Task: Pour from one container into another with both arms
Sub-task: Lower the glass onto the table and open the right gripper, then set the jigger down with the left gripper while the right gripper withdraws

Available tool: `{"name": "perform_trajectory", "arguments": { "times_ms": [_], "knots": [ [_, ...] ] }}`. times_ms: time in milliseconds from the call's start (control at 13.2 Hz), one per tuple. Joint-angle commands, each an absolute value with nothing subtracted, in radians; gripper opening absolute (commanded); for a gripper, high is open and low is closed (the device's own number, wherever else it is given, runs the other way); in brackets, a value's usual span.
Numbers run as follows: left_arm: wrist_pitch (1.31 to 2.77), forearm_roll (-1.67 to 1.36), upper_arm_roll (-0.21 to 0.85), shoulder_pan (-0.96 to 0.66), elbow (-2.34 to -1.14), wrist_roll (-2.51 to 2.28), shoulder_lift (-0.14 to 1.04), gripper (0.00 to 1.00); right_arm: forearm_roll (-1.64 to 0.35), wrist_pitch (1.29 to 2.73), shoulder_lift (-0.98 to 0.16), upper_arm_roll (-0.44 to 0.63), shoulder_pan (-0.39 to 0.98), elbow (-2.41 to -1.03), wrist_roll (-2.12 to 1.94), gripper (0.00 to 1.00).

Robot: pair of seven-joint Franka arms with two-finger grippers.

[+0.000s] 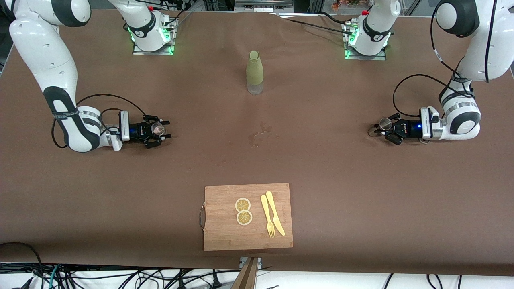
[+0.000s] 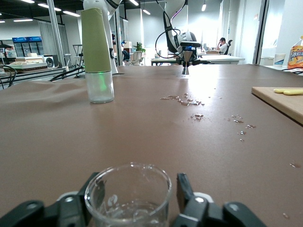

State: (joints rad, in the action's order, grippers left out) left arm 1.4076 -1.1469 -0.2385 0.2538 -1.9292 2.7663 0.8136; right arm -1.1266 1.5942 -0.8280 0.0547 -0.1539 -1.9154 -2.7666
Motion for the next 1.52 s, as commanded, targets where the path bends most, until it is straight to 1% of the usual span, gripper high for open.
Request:
{"name": "perform_trajectory", "arguments": {
  "times_ms": [0, 76, 304, 456, 532, 608, 835, 987, 1139, 1215, 1291, 1443],
  "knots": [
    [1.396, -1.120, -0.248, 0.258, -1.890, 2.944, 0.854, 0.18, -1.094, 1.592, -0.796, 0.080, -0.166, -1.921, -2.910, 1.00],
    [1.402, -1.120, -0.249, 0.258, -1.885, 2.959, 0.857, 0.29, -1.069, 1.597, -0.779, 0.090, -0.170, -1.921, -2.899, 1.00],
    [1.425, -1.106, -0.265, 0.258, -1.887, 2.987, 0.870, 0.32, -1.020, 1.655, -0.727, 0.144, -0.187, -1.930, -2.835, 1.00],
    [1.421, -1.089, -0.270, 0.258, -1.885, 2.985, 0.862, 0.44, -0.950, 1.698, -0.640, 0.193, -0.193, -1.957, -2.719, 1.00],
    [1.416, -1.088, -0.270, 0.258, -1.873, 2.984, 0.861, 0.71, -0.928, 1.732, -0.585, 0.216, -0.193, -1.983, -2.641, 1.00],
    [1.413, -1.068, -0.275, 0.258, -1.853, 2.978, 0.861, 1.00, -0.907, 1.752, -0.536, 0.233, -0.192, -2.006, -2.553, 1.00],
    [1.402, -1.054, -0.337, 0.255, -1.833, 2.933, 0.847, 1.00, -0.770, 1.759, -0.418, 0.261, -0.177, -2.020, -2.273, 1.00],
    [1.404, -0.982, -0.353, 0.255, -1.783, 2.906, 0.816, 1.00, -0.736, 1.759, -0.365, 0.308, -0.129, -2.026, -2.079, 1.00],
    [1.442, -0.907, -0.359, 0.255, -1.755, 2.799, 0.735, 1.00, -0.700, 1.759, -0.328, 0.339, -0.098, -2.036, -1.894, 1.00],
    [1.507, -0.866, -0.359, 0.255, -1.756, 2.731, 0.669, 1.00, -0.655, 1.761, -0.315, 0.341, -0.098, -2.036, -1.790, 1.00],
    [1.541, -0.820, -0.359, 0.253, -1.758, 2.612, 0.616, 1.00, -0.614, 1.763, -0.298, 0.339, -0.098, -2.036, -1.672, 1.00],
    [1.560, -0.706, -0.359, 0.236, -1.756, 2.354, 0.525, 1.00, -0.517, 1.770, -0.266, 0.339, -0.098, -2.029, -1.498, 1.00]
  ]
}}
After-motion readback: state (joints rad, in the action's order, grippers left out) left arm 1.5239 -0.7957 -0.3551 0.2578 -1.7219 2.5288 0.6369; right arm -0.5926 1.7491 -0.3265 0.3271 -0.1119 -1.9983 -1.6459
